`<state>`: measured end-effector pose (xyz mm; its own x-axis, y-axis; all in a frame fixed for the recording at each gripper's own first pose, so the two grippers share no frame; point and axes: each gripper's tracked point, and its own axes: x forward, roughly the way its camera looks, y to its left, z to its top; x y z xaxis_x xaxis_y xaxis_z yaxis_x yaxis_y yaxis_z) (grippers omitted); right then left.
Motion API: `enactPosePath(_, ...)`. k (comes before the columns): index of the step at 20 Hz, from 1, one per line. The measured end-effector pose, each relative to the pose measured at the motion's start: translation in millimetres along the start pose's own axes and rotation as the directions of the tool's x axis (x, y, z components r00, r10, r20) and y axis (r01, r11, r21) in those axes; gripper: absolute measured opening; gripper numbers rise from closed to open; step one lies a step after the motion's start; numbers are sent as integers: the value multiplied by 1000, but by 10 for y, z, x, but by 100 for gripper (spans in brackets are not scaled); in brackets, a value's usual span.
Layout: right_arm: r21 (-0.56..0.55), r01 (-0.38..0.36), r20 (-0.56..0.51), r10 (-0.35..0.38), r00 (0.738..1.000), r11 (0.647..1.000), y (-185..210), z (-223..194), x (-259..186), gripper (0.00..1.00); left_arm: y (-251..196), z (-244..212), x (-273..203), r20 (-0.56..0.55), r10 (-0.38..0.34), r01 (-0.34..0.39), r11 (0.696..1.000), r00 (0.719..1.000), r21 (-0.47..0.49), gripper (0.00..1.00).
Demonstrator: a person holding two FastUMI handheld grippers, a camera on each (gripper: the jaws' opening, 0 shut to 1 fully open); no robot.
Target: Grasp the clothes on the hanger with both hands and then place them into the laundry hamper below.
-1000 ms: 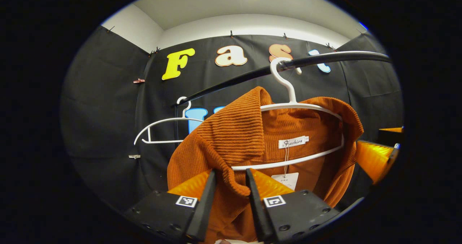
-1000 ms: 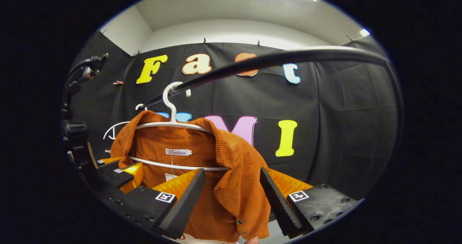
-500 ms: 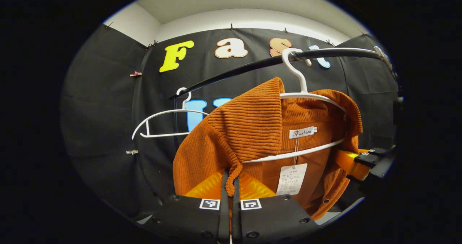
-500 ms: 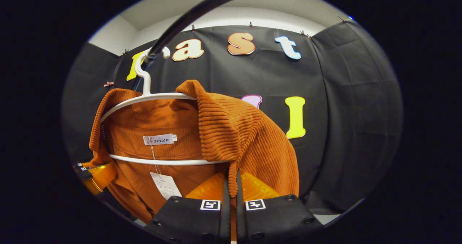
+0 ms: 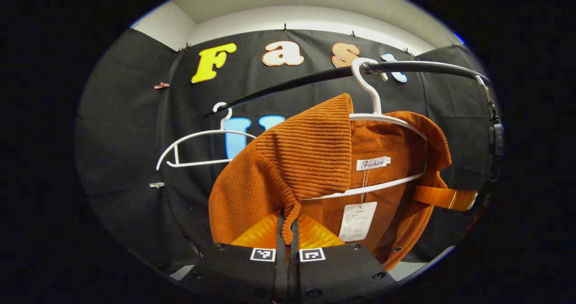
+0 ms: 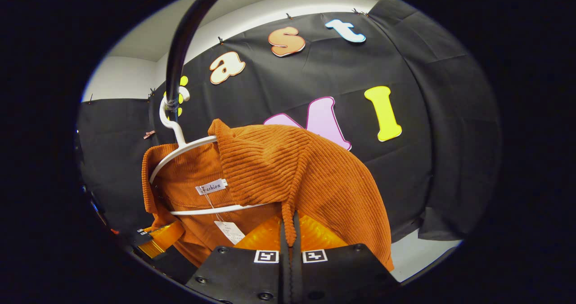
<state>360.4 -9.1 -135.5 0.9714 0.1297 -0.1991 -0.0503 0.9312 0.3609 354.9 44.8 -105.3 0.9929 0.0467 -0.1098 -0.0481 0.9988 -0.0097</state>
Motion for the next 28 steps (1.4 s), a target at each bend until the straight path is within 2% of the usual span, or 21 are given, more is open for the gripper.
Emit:
enactPosePath(4,-58,-31,-90,26,996,998,-49,-152,-21,5,54,83,-95,-13,-19,18,1000,1000,-25,3)
enactPosePath(12,-35,-8,-131,3,991,999,-318,139,146,5,102,224,-70,-53,-40,39,999,998,-17,5)
enactPosePath(16,42,14,-22,-13,1000,999,-515,635,83,5,130,349,-128,-66,-70,69,998,995,-16,5)
enactPosePath(18,56,8,50,-10,999,998,-525,880,40,4,222,458,-126,-54,-54,53,999,997,-5,5)
enactPosePath(20,63,32,109,-38,993,997,-642,1077,30,9,327,544,-134,-41,-34,34,999,999,-7,5)
enactPosePath(21,55,49,134,-56,989,997,-703,1156,32,4,380,568,-118,-44,-27,27,1000,999,-10,5)
enactPosePath(22,39,79,145,-84,986,996,-791,1202,72,4,410,586,-98,-50,-29,29,1000,998,-13,5)
enactPosePath(25,38,167,125,-170,977,985,-1060,1117,181,4,469,536,-89,-74,-36,36,999,997,-1,5)
enactPosePath(28,49,198,67,-201,977,979,-1228,833,210,4,497,461,-87,-100,-45,47,999,994,14,6)
